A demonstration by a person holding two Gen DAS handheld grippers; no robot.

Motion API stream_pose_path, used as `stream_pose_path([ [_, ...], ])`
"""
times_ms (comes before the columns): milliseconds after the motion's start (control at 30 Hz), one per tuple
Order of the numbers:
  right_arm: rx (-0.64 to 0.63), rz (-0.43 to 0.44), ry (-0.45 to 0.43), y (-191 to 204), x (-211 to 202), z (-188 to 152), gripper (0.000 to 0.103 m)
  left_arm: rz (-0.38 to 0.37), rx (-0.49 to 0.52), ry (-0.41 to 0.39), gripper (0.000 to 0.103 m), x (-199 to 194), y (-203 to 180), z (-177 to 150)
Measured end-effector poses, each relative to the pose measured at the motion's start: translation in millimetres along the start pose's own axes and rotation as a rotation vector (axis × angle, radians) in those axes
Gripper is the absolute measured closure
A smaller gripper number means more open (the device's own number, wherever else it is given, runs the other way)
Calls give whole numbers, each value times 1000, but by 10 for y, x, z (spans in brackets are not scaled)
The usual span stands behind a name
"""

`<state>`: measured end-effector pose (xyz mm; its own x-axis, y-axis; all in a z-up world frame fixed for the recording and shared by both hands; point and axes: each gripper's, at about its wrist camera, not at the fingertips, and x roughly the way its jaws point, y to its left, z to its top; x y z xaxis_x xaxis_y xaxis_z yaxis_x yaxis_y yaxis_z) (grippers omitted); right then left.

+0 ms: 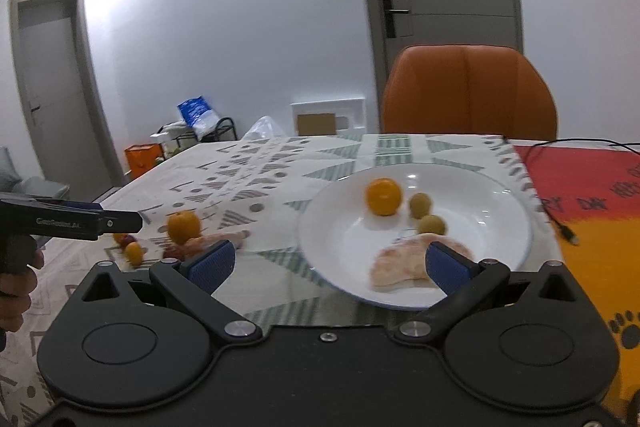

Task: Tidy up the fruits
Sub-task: 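Withdraw the open left gripper from the bowl, then move both open grippers toward the loose fruits on the tablecloth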

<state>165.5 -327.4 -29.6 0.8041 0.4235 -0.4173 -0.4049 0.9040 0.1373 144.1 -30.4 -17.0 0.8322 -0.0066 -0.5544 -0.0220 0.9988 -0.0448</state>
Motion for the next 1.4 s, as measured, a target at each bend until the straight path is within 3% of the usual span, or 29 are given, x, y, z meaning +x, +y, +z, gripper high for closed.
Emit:
stream_pose_path([
  [600, -97, 111, 64, 701, 395, 46, 0, 27, -104, -4, 19, -184, 615, -267],
  [900, -163, 173, 112, 1030, 682, 43, 1, 3, -133, 7, 30, -127, 755, -303],
  [967, -178, 178, 120, 1080, 749, 42, 6, 3, -134, 12, 36, -99, 766, -314],
  [1033, -181, 178, 135, 1115, 806, 42, 18, -5, -142, 20, 40, -76, 792, -320],
  [1300, -182, 212, 188, 1230, 1010, 5, 51, -22, -164, 28, 50, -31, 886, -336],
  [1400, -188, 224, 212, 1276, 1103, -30, 53, -29, -170, 33, 51, -5, 895, -345],
])
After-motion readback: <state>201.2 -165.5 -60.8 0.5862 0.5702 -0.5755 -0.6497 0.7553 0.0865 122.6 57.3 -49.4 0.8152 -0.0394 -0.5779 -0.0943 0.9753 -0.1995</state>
